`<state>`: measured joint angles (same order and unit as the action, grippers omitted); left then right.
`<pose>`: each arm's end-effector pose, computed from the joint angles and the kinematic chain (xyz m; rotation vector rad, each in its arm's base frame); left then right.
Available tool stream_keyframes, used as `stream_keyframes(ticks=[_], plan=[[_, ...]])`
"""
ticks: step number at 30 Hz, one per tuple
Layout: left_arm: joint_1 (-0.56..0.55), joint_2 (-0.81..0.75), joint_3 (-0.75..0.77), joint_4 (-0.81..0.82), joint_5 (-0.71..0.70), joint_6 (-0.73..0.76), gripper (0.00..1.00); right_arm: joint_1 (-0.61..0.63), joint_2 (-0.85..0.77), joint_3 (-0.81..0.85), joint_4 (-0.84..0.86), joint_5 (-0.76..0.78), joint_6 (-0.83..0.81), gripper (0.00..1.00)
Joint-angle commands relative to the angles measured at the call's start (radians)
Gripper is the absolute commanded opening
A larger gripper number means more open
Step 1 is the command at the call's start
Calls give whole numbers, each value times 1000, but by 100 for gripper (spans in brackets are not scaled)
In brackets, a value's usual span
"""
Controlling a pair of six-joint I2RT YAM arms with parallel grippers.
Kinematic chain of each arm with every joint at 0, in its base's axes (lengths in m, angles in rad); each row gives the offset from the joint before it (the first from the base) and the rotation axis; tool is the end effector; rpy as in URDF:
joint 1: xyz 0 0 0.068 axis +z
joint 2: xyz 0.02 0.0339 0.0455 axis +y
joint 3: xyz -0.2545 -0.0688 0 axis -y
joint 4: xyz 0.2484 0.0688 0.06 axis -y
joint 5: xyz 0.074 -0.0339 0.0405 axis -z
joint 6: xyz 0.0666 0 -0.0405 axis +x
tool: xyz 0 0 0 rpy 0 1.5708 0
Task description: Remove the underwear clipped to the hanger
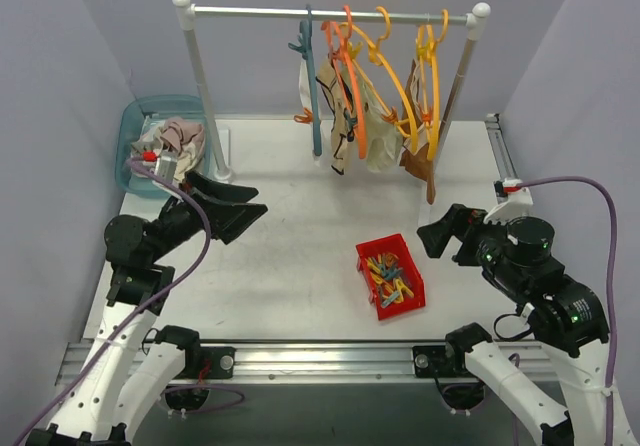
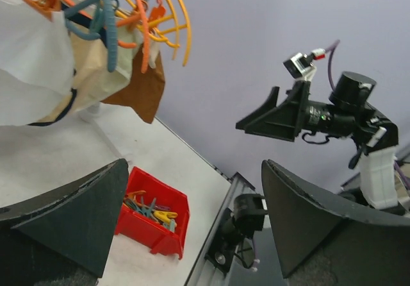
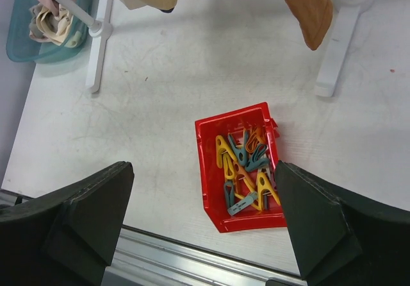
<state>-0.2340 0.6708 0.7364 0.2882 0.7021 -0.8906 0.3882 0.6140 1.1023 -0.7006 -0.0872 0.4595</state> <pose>0.1668 -0.0840 0.3911 0.2228 1.4198 -1.3677 0.1278 0.0585 0.4001 0.0008 1.8348 0.6818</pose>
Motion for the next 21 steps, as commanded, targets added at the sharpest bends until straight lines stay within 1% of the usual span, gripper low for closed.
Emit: stream_keyframes(ticks=[1, 3, 5, 6, 7, 8, 9, 10, 11, 12, 13, 14, 15, 17, 19, 21], plan=[[7, 57, -2, 169, 129, -87, 94, 6, 35, 56, -5, -2, -44, 100], [9, 104, 1, 145, 164, -102, 94, 8, 53, 91, -10, 7, -65, 100], [10, 111, 1, 126, 188, -94, 94, 8, 93, 132, -16, 39, -77, 100], [10, 104, 0, 114, 192, -76, 94, 6, 111, 155, -25, 78, -88, 100], [10, 95, 6, 82, 185, -56, 94, 6, 131, 213, -30, 113, -103, 100], [12, 81, 27, 34, 177, -26, 94, 6, 171, 241, -36, 141, -114, 100], [12, 53, 41, -80, 165, 48, 94, 6, 193, 276, -51, 170, -126, 100], [12, 37, 53, -139, 151, 85, 94, 6, 216, 334, -54, 223, -152, 100], [12, 23, 66, -194, 119, 119, 94, 6, 255, 364, -56, 233, -166, 100], [12, -6, 87, -292, 106, 178, 94, 6, 277, 390, -54, 240, -183, 100], [12, -19, 104, -369, 96, 208, 94, 6, 302, 418, -54, 248, -211, 100], [12, -34, 119, -426, 67, 238, 94, 6, 349, 482, -56, 250, -225, 100], [12, -63, 150, -533, 50, 289, 94, 6, 375, 508, -56, 253, -238, 100], [12, -98, 153, -595, 18, 320, 94, 8, 444, 583, -56, 270, -272, 99], [12, -152, 140, -652, -38, 344, 94, 8, 487, 617, -54, 311, -274, 98], [12, -184, 129, -681, -50, 349, 94, 6, 549, 642, -30, 339, -278, 97]])
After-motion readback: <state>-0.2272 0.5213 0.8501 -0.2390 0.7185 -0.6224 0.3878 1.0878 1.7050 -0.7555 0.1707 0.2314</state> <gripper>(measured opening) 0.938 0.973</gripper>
